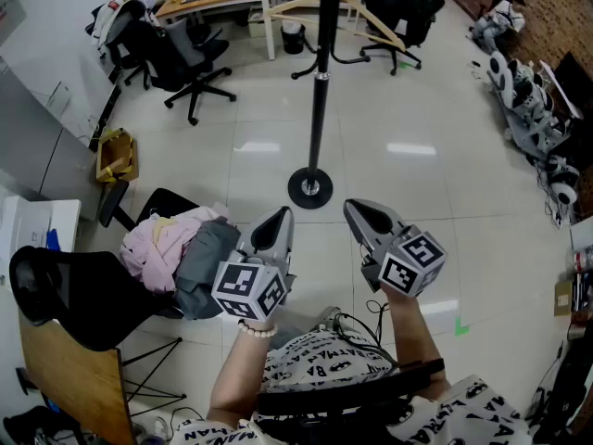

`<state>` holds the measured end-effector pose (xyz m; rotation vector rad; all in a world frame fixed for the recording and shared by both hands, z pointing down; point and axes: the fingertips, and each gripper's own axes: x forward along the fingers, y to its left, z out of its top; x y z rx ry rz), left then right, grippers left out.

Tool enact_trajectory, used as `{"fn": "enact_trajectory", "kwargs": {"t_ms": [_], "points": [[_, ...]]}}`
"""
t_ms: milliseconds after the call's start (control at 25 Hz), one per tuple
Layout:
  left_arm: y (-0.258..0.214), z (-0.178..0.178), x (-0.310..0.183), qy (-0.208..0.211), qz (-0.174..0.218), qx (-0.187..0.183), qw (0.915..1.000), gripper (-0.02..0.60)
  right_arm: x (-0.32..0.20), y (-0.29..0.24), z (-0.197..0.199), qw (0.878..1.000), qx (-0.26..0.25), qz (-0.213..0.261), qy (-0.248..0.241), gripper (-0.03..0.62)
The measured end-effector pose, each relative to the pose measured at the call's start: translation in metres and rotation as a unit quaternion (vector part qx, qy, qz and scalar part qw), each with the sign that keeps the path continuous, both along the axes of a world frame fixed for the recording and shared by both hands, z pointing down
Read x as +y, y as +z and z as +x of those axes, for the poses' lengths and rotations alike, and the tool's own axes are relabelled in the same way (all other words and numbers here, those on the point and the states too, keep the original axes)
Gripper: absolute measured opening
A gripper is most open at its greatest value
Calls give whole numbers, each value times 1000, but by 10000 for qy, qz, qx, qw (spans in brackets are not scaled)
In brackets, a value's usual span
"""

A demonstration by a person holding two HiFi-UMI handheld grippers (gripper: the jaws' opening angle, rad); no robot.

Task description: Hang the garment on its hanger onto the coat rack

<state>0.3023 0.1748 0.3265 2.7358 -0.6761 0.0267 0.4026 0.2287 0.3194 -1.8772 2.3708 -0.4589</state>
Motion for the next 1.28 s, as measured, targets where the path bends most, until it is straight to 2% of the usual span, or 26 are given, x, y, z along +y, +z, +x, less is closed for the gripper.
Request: {"fn": "enact_trajectory", "kwargs": {"t_ms": [200,320,520,600,800,840,960,1000,1160,1280], "points": [[23,-37,-21,-314,-146,-84,9994,2,-40,11,-33,9986,219,-41,-487,29],[39,-86,-48,-873,-324,-130,9956,2,-89,18,-77,9931,387,-47,-1105,29],[71,-163,-91,-1654,-625,-177,9841,2,-163,45,-156,9769,501,-279,-2061,52],[87,-193,-108,-1909,-737,-205,9786,2,-192,65,-189,9671,529,-478,-2441,153],[133,-267,-154,-2399,-1068,-222,9646,2,-267,127,-269,9370,910,-1023,-3213,159],[145,-280,-164,-2469,-1170,-234,9617,2,-281,141,-284,9302,1009,-1142,-3341,189],[178,-319,-193,-2653,-1381,-312,9537,2,-323,184,-323,9122,1243,-1491,-3608,191],[188,-330,-203,-2698,-1422,-337,9518,2,-336,200,-335,9070,1286,-1616,-3670,218],[229,-363,-243,-2792,-1616,-432,9455,2,-379,269,-374,8843,1557,-2112,-3863,219],[262,-374,-267,-2776,-1790,-446,9428,2,-400,333,-393,8595,1951,-2488,-4017,221]]}}
